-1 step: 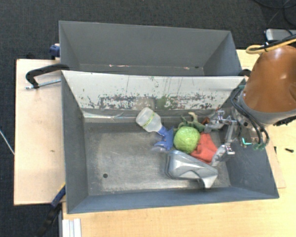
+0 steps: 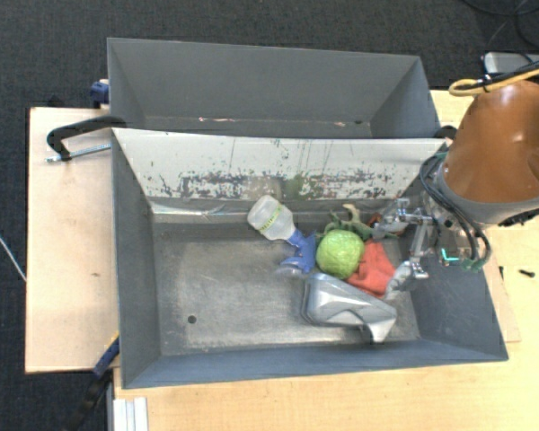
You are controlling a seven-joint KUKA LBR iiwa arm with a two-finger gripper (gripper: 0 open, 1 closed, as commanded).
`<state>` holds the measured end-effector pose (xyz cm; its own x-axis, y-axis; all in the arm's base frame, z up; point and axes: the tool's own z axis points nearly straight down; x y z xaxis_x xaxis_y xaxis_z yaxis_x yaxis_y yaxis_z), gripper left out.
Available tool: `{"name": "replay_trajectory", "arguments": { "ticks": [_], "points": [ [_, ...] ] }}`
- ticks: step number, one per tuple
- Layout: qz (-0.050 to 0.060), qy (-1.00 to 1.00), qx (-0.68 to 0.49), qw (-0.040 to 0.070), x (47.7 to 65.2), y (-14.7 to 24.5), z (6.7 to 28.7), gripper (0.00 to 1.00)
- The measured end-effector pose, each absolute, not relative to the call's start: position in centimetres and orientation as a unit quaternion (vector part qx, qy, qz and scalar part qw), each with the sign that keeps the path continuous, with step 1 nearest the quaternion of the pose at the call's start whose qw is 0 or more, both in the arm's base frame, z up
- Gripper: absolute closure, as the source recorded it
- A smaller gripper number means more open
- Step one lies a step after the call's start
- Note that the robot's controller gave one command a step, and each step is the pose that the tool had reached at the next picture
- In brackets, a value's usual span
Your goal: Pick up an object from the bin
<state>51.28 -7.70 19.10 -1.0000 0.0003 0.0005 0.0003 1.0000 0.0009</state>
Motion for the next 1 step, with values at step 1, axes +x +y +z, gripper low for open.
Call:
{"name": "replay_trajectory", "arguments": {
  "ticks": [1],
  "points": [
    [0.000,-1.000,-0.020,-0.004,50.65,-7.47,14.14,0.00]
  ]
}}
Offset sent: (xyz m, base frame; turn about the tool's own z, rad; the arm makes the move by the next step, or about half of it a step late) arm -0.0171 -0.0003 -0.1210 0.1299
